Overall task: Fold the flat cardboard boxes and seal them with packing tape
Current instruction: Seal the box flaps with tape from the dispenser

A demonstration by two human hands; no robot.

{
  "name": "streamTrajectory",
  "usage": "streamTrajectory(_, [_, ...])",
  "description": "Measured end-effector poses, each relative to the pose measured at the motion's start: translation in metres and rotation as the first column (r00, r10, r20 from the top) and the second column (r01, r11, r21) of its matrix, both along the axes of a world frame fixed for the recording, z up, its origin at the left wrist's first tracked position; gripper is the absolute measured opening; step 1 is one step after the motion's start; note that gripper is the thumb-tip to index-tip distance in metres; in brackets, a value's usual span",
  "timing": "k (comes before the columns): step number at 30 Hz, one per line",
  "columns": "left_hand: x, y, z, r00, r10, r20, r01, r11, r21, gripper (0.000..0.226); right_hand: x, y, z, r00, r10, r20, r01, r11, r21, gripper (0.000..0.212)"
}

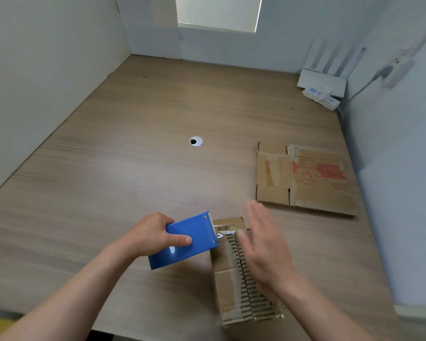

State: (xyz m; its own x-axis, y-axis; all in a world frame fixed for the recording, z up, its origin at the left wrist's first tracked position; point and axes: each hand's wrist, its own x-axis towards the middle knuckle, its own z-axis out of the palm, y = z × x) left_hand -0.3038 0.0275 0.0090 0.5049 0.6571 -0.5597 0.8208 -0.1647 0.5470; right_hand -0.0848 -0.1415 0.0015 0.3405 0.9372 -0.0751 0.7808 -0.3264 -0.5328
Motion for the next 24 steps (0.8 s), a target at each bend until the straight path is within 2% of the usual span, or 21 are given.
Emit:
streamTrajectory(2, [0.003,0.000,0.001,1.000,-0.015,-0.010,0.015,1.000,0.009,0.041,-0.003,-0.001,-0.019,0.989,0.127,0.073,-0.107,0.967,-0.233,0.073])
streamTrajectory(4, [0.004,-0.001,0.002,0.999,-0.032,-0.010,0.032,0.999,0.008,0.039,0.001,-0.005,-0.032,0.981,0.156,0.114,-0.116,0.947,-0.299,0.081])
streamTrajectory(7, [-0.003,0.000,0.005,0.999,-0.042,-0.009,0.042,0.999,-0.002,0.039,0.002,-0.008,-0.038,0.979,0.159,0.129,-0.116,0.950,-0.289,0.081])
streamTrajectory(11, [-0.043,0.013,0.009,0.999,0.020,-0.042,-0.021,0.999,-0.025,0.056,0.000,-0.006,-0.035,0.972,0.179,0.150,-0.125,0.942,-0.313,0.074])
streamTrajectory(14, [-0.062,0.019,0.012,0.995,0.026,-0.098,-0.028,0.999,-0.021,0.050,-0.001,-0.007,-0.034,0.969,0.191,0.158,-0.136,0.941,-0.309,0.070])
streamTrajectory(18, [-0.038,0.016,0.008,0.973,-0.032,-0.230,0.057,0.993,0.105,0.047,-0.002,-0.006,-0.036,0.961,0.193,0.197,-0.128,0.944,-0.304,0.074])
streamTrajectory(21, [-0.012,0.007,0.008,0.918,-0.053,-0.393,0.153,0.962,0.227,0.054,-0.003,-0.006,-0.037,0.963,0.185,0.195,-0.121,0.947,-0.299,0.071])
streamTrajectory(24, [0.013,-0.003,0.014,0.879,-0.071,-0.472,0.237,0.923,0.302,0.052,-0.005,-0.006,-0.034,0.967,0.173,0.187,-0.116,0.952,-0.283,0.069])
